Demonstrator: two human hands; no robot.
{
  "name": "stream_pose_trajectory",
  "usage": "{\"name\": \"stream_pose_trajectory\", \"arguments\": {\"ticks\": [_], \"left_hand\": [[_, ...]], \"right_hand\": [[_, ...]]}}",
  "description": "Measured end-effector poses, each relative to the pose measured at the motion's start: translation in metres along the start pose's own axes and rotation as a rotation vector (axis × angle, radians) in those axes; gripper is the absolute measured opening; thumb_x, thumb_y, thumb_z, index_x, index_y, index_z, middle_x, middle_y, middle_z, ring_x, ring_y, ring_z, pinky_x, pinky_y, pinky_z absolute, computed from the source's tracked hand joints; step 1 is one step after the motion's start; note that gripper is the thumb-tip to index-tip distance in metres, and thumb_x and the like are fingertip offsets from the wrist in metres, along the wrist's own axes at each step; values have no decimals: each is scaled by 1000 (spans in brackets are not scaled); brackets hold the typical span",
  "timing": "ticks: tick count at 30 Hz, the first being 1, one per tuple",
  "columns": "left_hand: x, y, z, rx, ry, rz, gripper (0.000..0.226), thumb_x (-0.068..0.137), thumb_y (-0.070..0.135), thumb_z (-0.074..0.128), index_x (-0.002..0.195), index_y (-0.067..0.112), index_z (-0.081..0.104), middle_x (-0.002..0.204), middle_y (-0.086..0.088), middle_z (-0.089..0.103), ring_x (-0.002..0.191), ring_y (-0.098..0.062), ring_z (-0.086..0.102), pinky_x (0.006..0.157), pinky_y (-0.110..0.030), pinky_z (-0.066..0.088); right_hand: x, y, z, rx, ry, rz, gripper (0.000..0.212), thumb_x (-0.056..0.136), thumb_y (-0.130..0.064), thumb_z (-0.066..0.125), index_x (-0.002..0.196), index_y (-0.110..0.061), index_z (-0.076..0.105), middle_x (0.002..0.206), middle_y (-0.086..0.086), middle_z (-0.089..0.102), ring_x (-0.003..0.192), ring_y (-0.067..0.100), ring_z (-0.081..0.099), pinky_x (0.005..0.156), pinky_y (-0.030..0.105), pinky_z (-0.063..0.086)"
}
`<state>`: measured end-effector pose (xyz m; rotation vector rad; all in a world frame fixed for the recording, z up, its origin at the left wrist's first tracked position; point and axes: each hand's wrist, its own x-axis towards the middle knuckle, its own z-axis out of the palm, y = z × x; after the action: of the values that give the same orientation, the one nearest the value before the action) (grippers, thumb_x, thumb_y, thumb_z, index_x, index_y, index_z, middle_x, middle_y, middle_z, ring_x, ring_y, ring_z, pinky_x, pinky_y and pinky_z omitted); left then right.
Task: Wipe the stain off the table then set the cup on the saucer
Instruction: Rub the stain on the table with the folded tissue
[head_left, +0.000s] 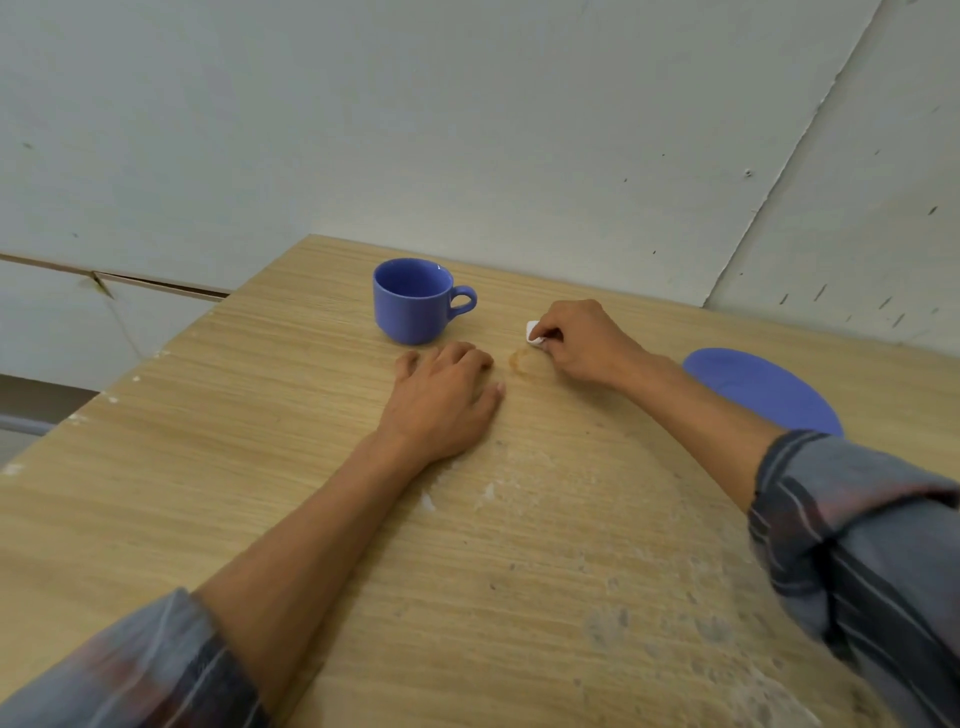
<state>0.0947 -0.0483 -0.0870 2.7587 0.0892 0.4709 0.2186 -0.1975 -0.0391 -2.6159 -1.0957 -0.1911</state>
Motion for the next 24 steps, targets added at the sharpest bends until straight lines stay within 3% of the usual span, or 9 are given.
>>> {"name": "stream_pose_trajectory", "arguments": {"ticks": [6, 10, 15, 24], "left_hand": [[0, 0, 2, 12, 1, -28, 44, 93, 49, 39, 129, 25, 51, 138, 6, 48, 127, -14, 42, 110, -54, 18], [1, 0, 2, 27, -10, -40, 44, 93, 51, 37, 128, 27, 50, 138, 8, 48, 127, -12, 42, 108, -60, 15], [-1, 1, 2, 42, 11, -70, 45, 92, 53, 37, 125, 25, 52, 139, 8, 48, 128, -12, 42, 108, -61, 13], [-4, 1, 3, 104, 44, -142, 53, 89, 59, 35, 124, 22, 50, 136, 2, 49, 127, -16, 42, 107, -63, 13]], "right_hand": [[-44, -15, -10, 83, -110, -228, 15, 84, -6, 63, 93, -8, 74, 91, 9, 69, 83, 20, 61, 76, 25, 44], [-42, 7, -17, 66, -116, -164, 15, 84, -4, 63, 93, -8, 74, 93, 10, 70, 83, 15, 59, 73, 13, 39], [-12, 19, -7, 56, 49, 40, 20, 86, 0, 58, 100, -3, 73, 106, 16, 69, 101, 28, 62, 83, 20, 38], [-28, -23, 5, 199, -57, -196, 19, 81, 1, 63, 91, -8, 76, 95, 7, 70, 87, 15, 62, 80, 20, 47]]}}
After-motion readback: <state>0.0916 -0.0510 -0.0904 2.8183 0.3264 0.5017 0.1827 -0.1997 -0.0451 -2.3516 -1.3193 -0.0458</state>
